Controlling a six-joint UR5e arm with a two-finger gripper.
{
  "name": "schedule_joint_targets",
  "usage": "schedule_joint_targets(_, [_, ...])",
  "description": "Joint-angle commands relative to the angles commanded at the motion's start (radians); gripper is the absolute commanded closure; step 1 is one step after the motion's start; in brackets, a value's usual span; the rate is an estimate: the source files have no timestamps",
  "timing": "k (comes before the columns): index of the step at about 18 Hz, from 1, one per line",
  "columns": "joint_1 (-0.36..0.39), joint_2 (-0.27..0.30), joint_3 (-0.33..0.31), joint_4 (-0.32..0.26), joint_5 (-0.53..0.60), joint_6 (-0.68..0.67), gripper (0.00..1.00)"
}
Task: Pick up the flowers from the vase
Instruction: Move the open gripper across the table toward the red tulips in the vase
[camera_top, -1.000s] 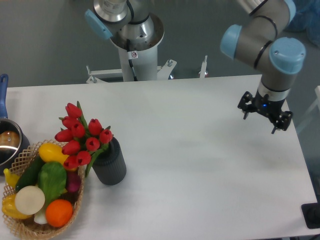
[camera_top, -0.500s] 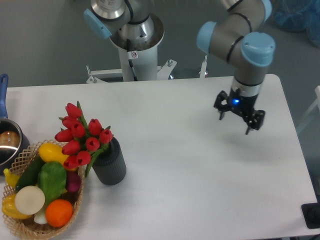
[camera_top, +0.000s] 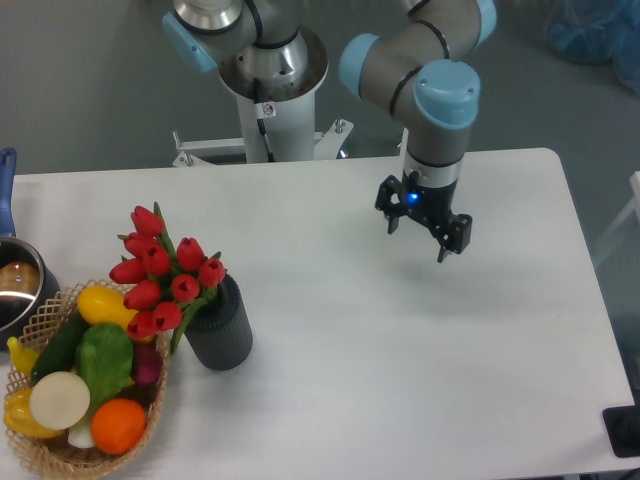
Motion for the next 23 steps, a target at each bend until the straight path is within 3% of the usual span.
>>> schedule_joint_targets(4, [-0.044, -0.011, 0.023, 0.057, -0.056, -0.112, 0.00])
schedule_joint_targets(9, [-0.045, 0.000, 0.015, 0.052, -0.210, -0.117, 0.00])
schedule_joint_targets(15, [-0.084, 0.019, 0.006, 0.055, -0.250, -0.158, 0.00])
schedule_joint_targets(23, [-0.100, 0.019, 0.038, 0.060, -0.511, -0.231, 0.00])
